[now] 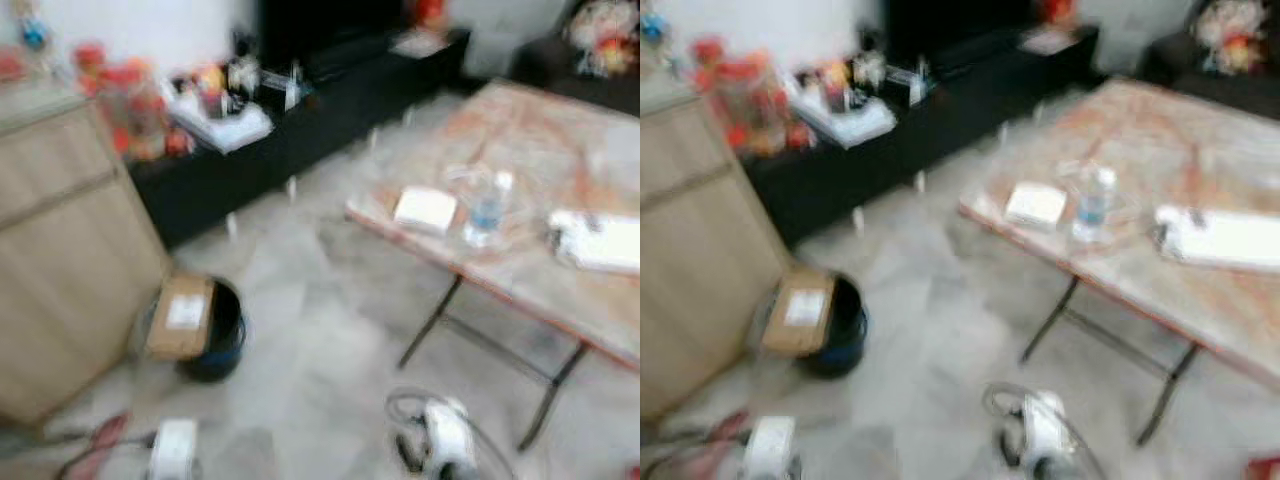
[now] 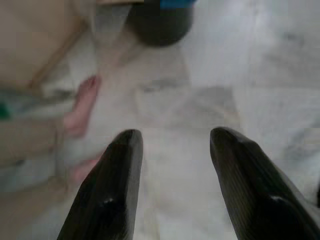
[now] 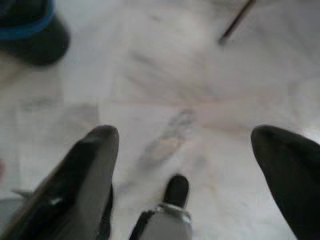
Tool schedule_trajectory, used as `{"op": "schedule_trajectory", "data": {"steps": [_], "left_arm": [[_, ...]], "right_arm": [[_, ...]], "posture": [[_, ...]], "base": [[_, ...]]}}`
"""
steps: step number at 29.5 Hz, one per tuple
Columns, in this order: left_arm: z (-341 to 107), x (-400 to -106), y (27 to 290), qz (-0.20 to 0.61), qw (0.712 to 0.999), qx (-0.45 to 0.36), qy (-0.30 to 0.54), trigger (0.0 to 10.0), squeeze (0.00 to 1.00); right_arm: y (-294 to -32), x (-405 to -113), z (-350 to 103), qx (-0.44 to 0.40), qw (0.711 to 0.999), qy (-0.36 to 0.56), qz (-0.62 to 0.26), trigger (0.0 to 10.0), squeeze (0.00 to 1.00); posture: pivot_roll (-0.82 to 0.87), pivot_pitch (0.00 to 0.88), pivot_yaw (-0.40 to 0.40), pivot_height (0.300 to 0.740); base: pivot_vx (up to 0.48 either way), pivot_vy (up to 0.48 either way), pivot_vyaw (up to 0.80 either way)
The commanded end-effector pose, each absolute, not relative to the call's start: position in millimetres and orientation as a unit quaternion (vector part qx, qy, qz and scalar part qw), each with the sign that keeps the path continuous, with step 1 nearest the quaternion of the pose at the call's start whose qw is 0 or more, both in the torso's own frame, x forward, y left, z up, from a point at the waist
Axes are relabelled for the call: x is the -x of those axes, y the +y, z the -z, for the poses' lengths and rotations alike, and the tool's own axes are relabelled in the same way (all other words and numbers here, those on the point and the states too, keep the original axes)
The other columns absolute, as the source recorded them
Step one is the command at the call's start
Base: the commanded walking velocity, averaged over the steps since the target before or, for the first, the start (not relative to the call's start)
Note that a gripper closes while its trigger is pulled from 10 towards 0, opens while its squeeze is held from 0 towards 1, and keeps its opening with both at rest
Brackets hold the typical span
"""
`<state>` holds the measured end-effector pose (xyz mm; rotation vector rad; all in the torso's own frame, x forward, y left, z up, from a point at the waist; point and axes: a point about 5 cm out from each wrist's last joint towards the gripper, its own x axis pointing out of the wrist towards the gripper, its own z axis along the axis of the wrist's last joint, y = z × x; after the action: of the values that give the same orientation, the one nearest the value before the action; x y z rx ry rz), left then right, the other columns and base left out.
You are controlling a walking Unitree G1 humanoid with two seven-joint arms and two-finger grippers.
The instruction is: Picking trash to rubbish bin
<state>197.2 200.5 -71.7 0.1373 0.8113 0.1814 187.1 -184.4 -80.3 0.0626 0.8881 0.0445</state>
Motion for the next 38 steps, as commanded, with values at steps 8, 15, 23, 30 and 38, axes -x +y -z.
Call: {"op": "schedule_trajectory", "data": {"steps": [8,15,23,30,38], "left_arm": [[73,-196,192,-0.037,0.913,-0.111,0.391,10.0,0.00],[54,-231,164,0.018,0.937,-0.119,0.329,10.0,0.00],[27,-265,153,0.023,0.961,-0.105,0.254,10.0,0.00],[-19,-302,156,-0.009,0.988,-0.093,0.126,10.0,0.00],[-90,-333,156,-0.045,0.991,-0.118,-0.048,10.0,0.00]], "right_arm": [[-172,-196,77,-0.032,0.907,0.417,-0.041,10.0,0.00],[-166,-220,63,-0.037,0.926,0.373,-0.050,10.0,0.00],[-154,-251,41,-0.047,0.946,0.312,-0.070,10.0,0.00],[-142,-286,7,-0.047,0.971,0.212,-0.098,10.0,0.00],[-130,-334,-66,-0.050,0.991,0.029,-0.123,10.0,0.00]], "posture": [[0.02,0.036,-0.003,0.740],[0.01,0.041,-0.003,0.740],[0.01,0.062,0.003,0.740],[0.03,0.073,0.014,0.740],[0.02,0.069,0.018,0.740]], "base": [[0.000,0.000,-0.80],[0.000,0.000,-0.43],[0.000,0.000,0.00],[0.000,0.000,0.00],[0.000,0.000,0.00]]}}
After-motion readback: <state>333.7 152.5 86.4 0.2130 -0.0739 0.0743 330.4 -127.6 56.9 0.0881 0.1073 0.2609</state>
